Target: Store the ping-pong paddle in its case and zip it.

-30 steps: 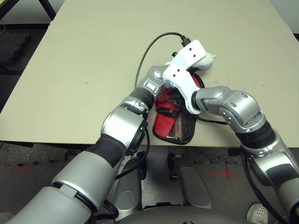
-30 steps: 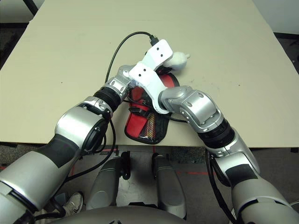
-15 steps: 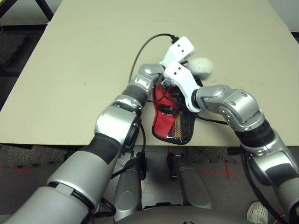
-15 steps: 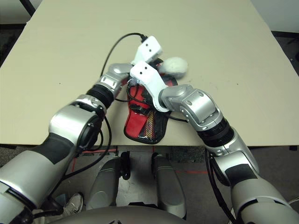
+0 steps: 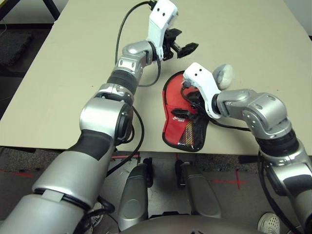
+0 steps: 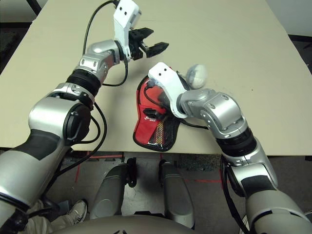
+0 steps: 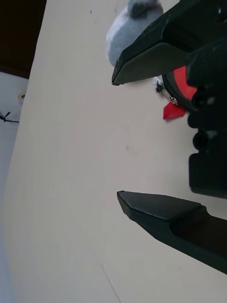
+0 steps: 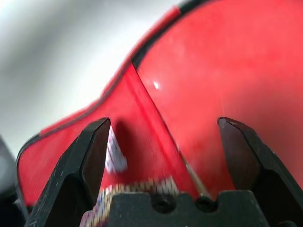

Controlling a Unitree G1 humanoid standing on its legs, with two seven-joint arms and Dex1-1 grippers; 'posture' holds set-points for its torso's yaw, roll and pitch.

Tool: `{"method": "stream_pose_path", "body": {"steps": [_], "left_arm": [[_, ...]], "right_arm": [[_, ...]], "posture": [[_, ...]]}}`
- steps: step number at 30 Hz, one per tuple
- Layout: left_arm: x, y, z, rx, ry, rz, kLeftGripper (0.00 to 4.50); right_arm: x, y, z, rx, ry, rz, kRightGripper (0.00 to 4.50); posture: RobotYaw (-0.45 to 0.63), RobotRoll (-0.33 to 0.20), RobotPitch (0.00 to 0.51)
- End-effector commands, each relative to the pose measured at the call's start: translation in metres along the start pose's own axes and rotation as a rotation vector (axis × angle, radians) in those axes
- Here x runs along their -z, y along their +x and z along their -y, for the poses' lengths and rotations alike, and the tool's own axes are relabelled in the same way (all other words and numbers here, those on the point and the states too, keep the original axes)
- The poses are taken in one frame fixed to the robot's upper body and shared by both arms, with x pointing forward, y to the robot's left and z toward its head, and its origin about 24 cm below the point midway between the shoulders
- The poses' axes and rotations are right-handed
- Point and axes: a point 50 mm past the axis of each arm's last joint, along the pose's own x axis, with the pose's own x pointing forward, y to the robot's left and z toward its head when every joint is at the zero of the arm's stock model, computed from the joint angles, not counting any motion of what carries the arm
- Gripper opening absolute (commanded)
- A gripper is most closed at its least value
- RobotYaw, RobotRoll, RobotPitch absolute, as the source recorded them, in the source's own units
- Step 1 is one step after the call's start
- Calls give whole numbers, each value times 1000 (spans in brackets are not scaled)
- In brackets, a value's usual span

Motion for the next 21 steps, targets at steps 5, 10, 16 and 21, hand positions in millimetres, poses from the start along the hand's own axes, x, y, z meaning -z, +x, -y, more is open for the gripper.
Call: {"method": "stream_pose_path", "body": {"steps": [5,10,16,21], "left_arm": [[23,-4,11,155,-7,-89,4466],[41,-3,27,297,-15,-177,4466],[57,-3,41,395,-16,-275,4466],[67,-4,50,457,-13,-345,4466]], "right_arm": [[-65,-77,57,314,97,218,4500],[-83,-82,90,513,185,275,4500],[-69,-53,102,533,240,187,4500],[-50,-39,105,532,270,98,4500]], "posture": [[-84,0,244],[-103,0,233],[-100,0,220],[-95,0,211]]}}
